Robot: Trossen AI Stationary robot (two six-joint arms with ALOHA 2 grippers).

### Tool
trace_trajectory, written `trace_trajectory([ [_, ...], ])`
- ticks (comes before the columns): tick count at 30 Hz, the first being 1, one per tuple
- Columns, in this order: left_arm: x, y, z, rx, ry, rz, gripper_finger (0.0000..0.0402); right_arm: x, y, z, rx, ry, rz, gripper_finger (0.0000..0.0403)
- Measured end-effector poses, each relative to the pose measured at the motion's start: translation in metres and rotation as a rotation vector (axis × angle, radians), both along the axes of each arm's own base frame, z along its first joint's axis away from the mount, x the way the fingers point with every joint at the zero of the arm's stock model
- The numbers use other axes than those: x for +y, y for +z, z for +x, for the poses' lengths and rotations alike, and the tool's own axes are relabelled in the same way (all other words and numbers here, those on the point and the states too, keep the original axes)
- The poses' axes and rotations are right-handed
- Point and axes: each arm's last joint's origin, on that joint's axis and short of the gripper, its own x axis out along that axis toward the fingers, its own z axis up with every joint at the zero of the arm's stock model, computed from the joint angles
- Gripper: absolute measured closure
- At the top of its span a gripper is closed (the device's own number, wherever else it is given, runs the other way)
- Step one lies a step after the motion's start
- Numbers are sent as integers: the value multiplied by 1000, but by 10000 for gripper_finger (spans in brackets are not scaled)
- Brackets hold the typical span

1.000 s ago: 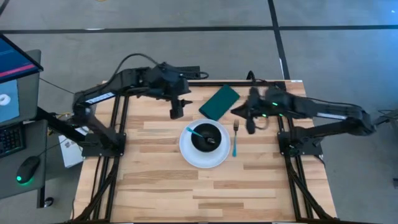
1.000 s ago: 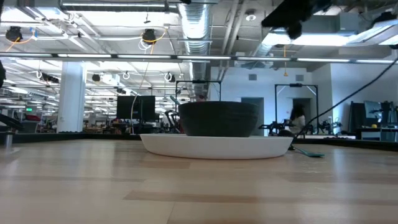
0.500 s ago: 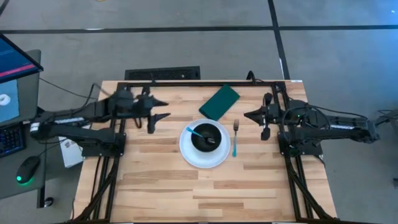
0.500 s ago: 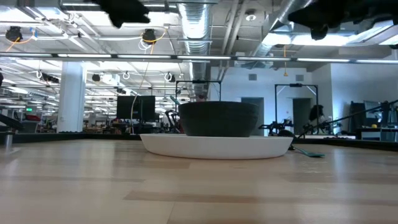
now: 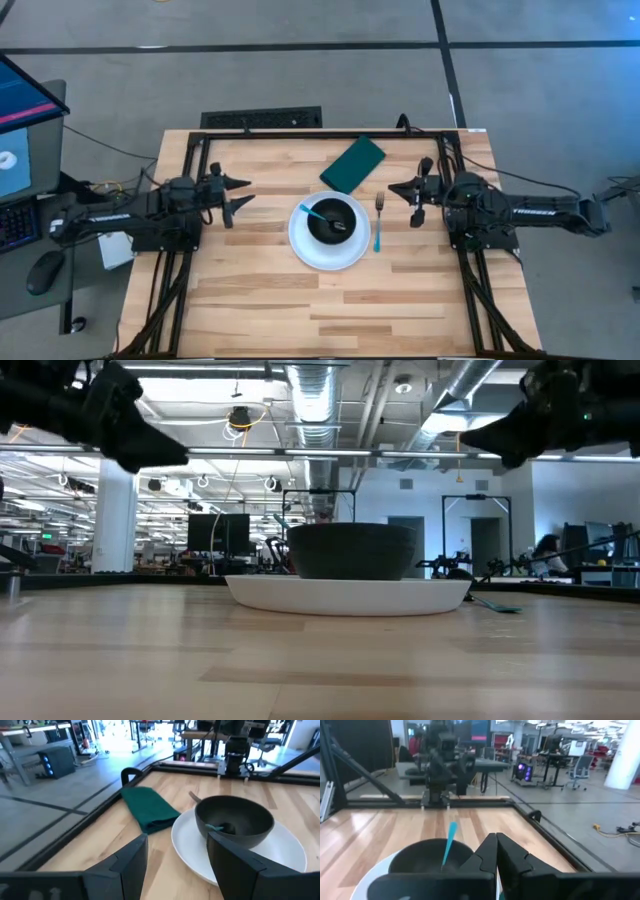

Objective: Set table place
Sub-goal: Return to Home Position

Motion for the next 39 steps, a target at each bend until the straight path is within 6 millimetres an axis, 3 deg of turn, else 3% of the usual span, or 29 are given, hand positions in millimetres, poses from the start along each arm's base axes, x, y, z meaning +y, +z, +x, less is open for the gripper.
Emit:
trace_trajectory([
  [5,-2,-20,-8,-55,-13,-4,207,0,-12,-1,-8,-3,36,366],
  [13,-3,-37,-14,-95,-13,0,207,2,-28,-5,-90,10,21,370],
  [27,-4,-37,-17,-71,-28,116,207,2,-30,-10,-137,5,29,369],
  [39,-4,-39,-17,-28,-35,137,207,0,-31,-29,-137,-47,81,376],
])
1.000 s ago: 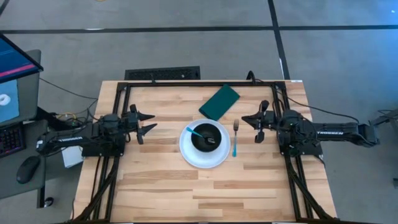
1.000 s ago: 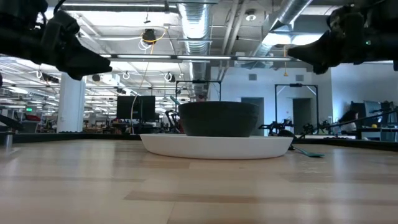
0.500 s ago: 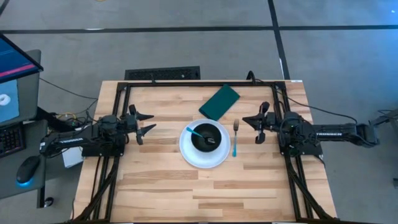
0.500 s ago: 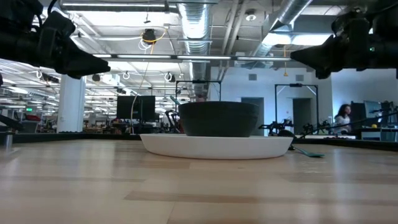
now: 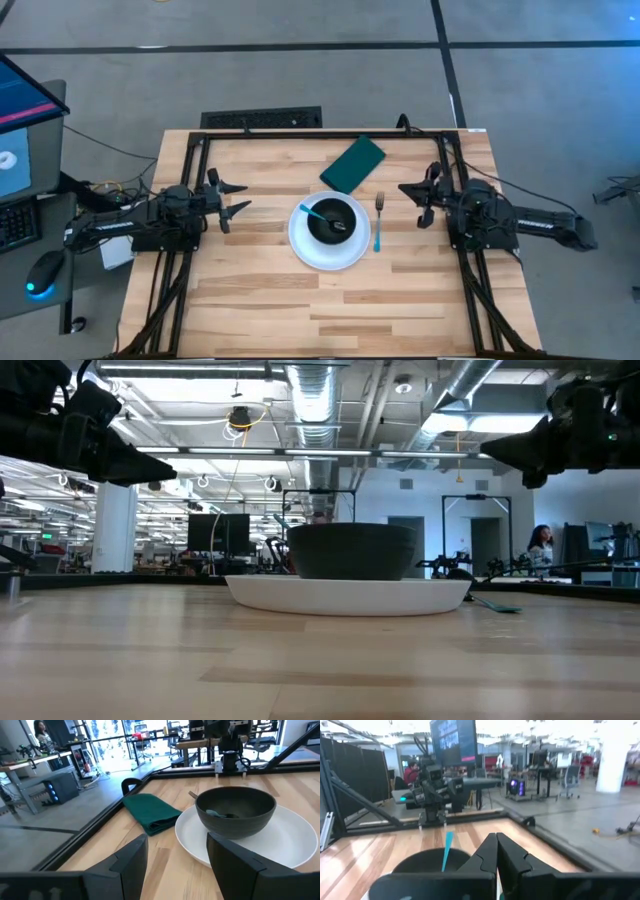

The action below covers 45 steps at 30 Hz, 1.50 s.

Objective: Set table place
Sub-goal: Return to Home Position

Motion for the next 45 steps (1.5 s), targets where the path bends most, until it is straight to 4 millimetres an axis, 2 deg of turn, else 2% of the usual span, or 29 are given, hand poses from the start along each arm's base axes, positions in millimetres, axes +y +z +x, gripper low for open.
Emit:
trace_trajectory([
  [7,0,0,0,2,0,-2,207,0,1,-12,-26,-36,-46,368],
  [14,0,-1,1,12,1,-9,207,0,-10,-11,87,-41,-14,373],
  [45,0,-2,1,16,2,-10,207,0,-10,-12,84,-38,-15,372],
])
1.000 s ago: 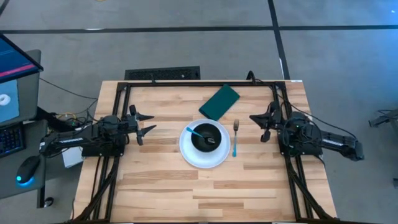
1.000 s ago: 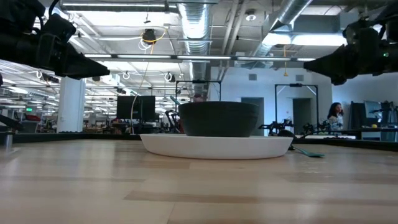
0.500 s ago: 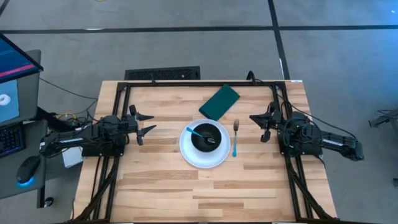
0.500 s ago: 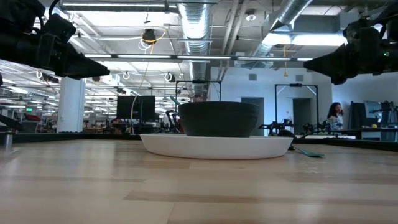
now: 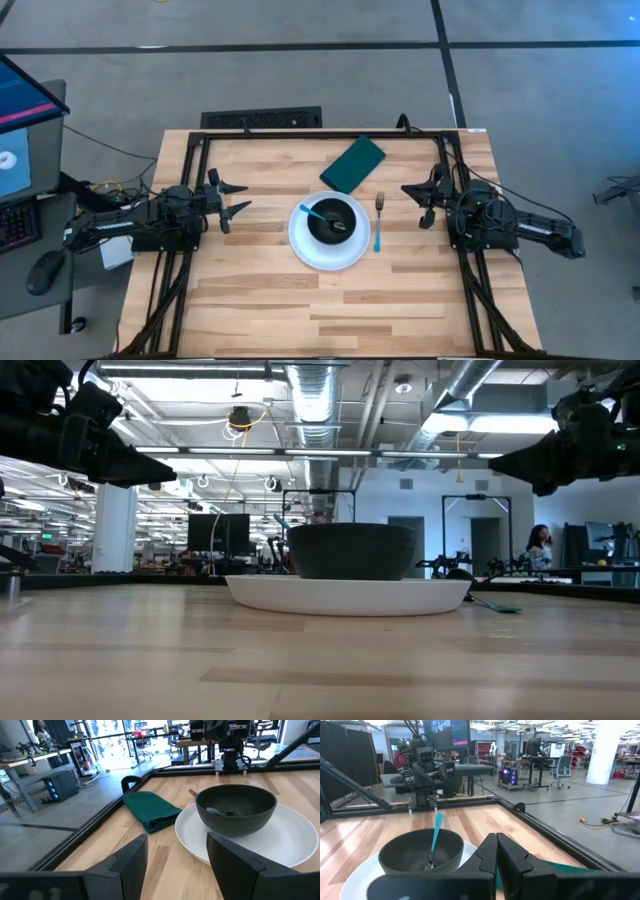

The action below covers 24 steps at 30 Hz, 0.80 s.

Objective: Set table place
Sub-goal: Return to Home Position

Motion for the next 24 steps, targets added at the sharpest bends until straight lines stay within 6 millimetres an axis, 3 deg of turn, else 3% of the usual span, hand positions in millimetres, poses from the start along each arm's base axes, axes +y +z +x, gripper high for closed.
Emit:
trace_trajectory([
  [24,0,0,0,1,0,0,207,0,0,0,0,0,0,370],
])
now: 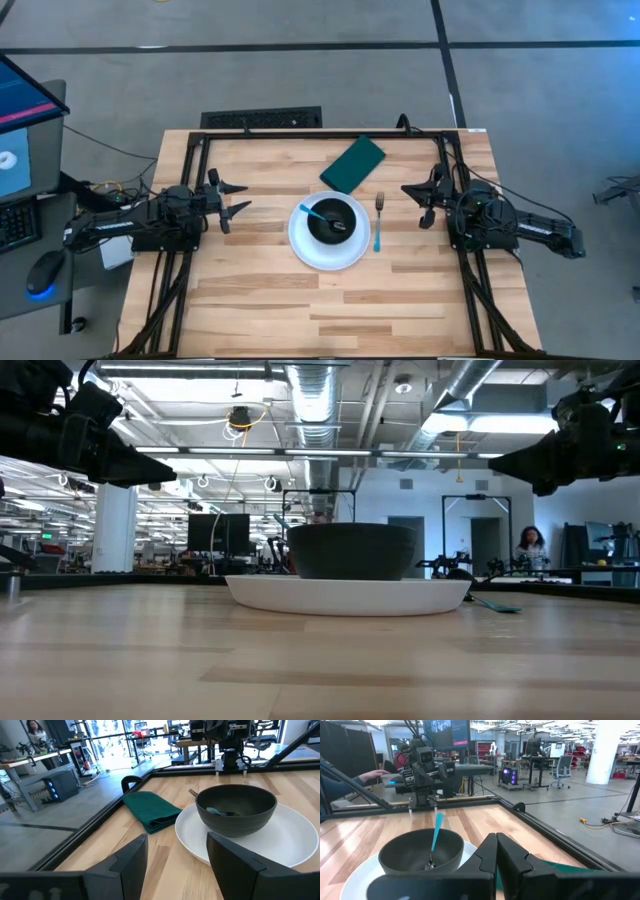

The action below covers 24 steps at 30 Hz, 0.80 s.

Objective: Set table place
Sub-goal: Return to Home Position

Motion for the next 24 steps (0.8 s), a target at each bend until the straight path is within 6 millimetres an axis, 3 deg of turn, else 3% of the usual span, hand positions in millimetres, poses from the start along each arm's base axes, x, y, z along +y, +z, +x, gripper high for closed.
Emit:
trace_trajectory([
  [24,0,0,0,0,0,0,207,0,0,0,0,0,0,372],
])
